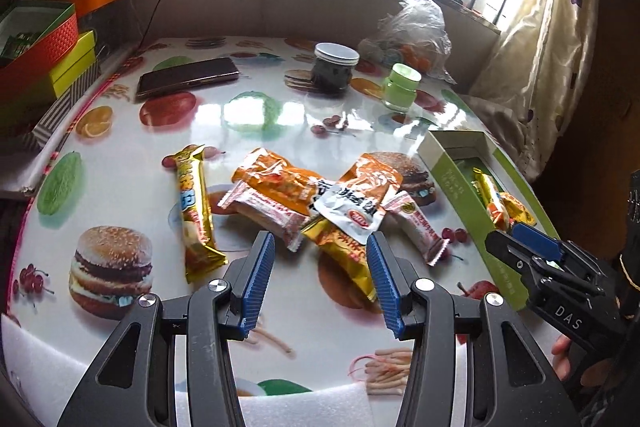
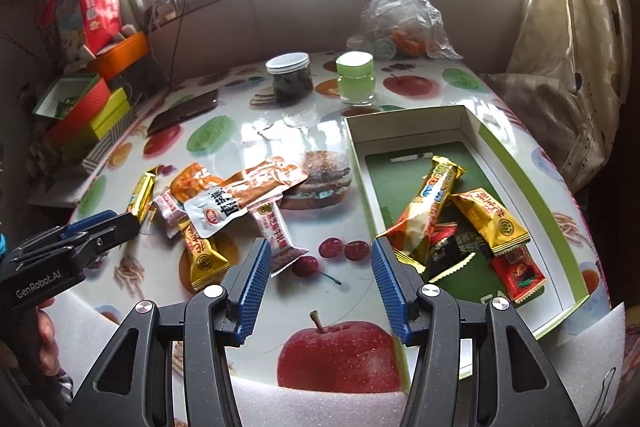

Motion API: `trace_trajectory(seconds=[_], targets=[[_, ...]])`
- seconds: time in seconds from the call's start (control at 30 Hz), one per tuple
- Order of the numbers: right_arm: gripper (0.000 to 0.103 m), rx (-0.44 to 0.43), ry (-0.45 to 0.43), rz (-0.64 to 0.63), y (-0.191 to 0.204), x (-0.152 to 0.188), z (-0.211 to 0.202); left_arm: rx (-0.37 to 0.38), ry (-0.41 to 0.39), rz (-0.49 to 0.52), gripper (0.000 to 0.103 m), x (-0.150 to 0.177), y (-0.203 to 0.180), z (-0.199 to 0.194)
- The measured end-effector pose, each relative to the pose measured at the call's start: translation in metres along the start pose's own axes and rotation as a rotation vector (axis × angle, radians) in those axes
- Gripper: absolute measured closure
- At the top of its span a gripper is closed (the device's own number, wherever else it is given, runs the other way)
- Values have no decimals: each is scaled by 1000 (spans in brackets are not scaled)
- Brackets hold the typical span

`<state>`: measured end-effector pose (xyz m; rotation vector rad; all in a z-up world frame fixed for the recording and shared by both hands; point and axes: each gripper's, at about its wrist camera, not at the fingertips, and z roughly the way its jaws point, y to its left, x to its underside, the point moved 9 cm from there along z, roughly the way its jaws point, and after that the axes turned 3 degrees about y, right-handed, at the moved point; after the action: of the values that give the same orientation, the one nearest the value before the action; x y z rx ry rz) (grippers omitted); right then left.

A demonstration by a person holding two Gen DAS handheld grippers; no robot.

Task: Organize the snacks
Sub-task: 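Move the left gripper to another gold bar while the right gripper approaches a white-red packet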

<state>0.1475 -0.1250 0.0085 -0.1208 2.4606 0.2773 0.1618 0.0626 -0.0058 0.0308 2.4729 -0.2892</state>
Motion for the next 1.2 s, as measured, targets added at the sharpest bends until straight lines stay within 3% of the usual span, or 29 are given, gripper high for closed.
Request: trace_trajectory(seconds=[0.57,1.2], targets=[[51,21,90,-161,32,-3,55,-102,56,-120,54,7,84,22],[54,29,134,-191,37,-2,85,-124,99,-143,54,-12,103,60]])
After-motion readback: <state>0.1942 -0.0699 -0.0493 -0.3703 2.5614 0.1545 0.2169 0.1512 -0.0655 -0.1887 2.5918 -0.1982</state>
